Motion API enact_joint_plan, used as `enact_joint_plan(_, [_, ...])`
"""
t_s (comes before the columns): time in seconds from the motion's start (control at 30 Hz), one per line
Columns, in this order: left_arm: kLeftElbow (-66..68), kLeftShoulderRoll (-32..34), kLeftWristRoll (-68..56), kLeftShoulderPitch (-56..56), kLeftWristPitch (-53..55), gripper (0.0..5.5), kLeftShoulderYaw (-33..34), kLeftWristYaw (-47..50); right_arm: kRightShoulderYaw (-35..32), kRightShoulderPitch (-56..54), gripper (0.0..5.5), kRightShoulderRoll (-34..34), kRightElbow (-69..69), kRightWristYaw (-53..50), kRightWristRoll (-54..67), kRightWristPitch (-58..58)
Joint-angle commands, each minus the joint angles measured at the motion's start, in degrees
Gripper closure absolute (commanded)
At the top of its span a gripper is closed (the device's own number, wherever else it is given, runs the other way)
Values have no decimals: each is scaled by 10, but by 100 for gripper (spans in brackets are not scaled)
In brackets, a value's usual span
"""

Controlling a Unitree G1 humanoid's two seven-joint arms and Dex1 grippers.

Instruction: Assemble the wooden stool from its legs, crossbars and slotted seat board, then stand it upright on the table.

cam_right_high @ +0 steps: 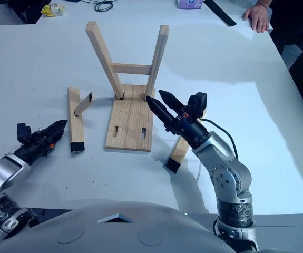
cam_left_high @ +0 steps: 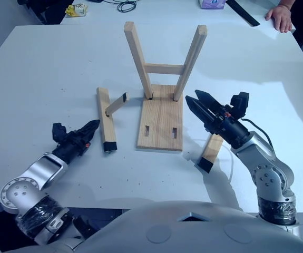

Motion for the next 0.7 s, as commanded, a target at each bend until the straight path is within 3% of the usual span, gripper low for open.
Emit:
enact_joint_plan(0.03, [49, 54, 87, 68, -25, 229, -73, -16, 3, 4, 228, 7, -9, -9, -2, -3])
enact_joint_plan(0.2, [30, 129, 141, 57, -181, 229, -121, -100, 4, 14, 228, 13, -12, -11, -6, -11])
enact_joint_plan(0.33, [-89, 149, 187, 10, -279, 229, -194, -132, 1, 23, 228, 16, -14, -13, -8, -18])
enact_joint_plan(0.5, [-217, 161, 234, -8, -299, 229, -312, -127, -1, 14, 228, 13, -9, -11, -8, -19])
enact_joint_plan(0.7, [-213, 214, 306, -9, -320, 229, -369, -147, 2, 13, 228, 16, -6, -11, -12, -25])
